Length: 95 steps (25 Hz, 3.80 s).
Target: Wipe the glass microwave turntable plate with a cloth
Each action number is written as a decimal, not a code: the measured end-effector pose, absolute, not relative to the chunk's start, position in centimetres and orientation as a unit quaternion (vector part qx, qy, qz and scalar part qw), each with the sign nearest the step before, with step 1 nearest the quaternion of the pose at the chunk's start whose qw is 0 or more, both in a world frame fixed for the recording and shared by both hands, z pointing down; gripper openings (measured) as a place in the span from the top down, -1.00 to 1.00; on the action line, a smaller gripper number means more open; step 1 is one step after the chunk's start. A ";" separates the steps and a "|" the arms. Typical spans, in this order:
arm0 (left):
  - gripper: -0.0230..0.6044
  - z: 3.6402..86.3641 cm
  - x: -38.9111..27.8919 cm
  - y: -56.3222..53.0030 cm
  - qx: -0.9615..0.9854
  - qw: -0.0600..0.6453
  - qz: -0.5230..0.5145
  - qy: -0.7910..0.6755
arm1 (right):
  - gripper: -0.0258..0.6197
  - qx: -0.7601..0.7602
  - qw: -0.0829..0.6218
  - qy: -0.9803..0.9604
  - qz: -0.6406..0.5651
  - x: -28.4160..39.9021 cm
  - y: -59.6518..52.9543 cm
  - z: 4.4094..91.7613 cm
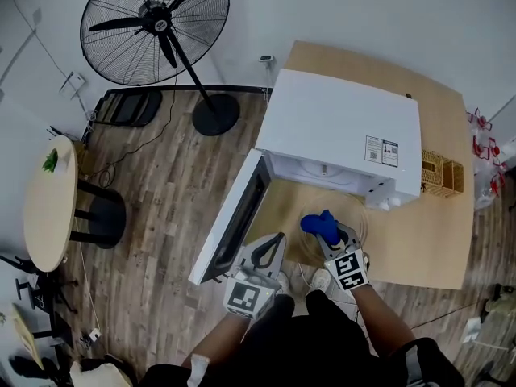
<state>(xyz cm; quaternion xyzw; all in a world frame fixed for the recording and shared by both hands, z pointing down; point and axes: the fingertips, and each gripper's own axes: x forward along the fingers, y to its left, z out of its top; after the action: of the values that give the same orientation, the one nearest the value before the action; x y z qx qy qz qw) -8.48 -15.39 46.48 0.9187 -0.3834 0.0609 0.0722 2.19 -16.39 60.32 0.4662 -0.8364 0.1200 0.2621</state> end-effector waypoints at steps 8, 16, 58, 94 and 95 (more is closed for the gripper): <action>0.91 48.3 -8.8 -16.0 0.912 0.097 0.079 -0.391 | 0.51 0.418 0.309 -0.844 0.129 0.6 -17.2 65.0; 0.91 49.0 -8.8 -16.7 0.913 0.089 0.086 -0.390 | 0.50 0.377 0.345 -0.849 0.137 -1.3 -17.1 67.5; 0.91 46.7 -5.1 -16.1 0.923 0.103 0.061 -0.366 | 0.50 0.604 0.395 -0.677 0.148 15.4 -21.2 68.3; 0.91 48.0 -9.1 -14.8 0.894 0.109 0.071 -0.428 | 0.49 0.479 0.390 -0.779 0.113 1.6 -18.3 68.3; 0.91 48.0 -9.0 -15.0 0.895 0.110 0.070 -0.427 | 0.49 0.485 0.391 -0.775 0.110 2.2 -18.5 68.3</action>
<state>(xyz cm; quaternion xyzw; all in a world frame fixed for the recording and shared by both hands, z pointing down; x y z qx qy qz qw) -8.95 -14.95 47.99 0.8951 -0.4265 0.0697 0.1098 2.21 -18.48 68.25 0.4845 -0.7747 0.1095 0.3912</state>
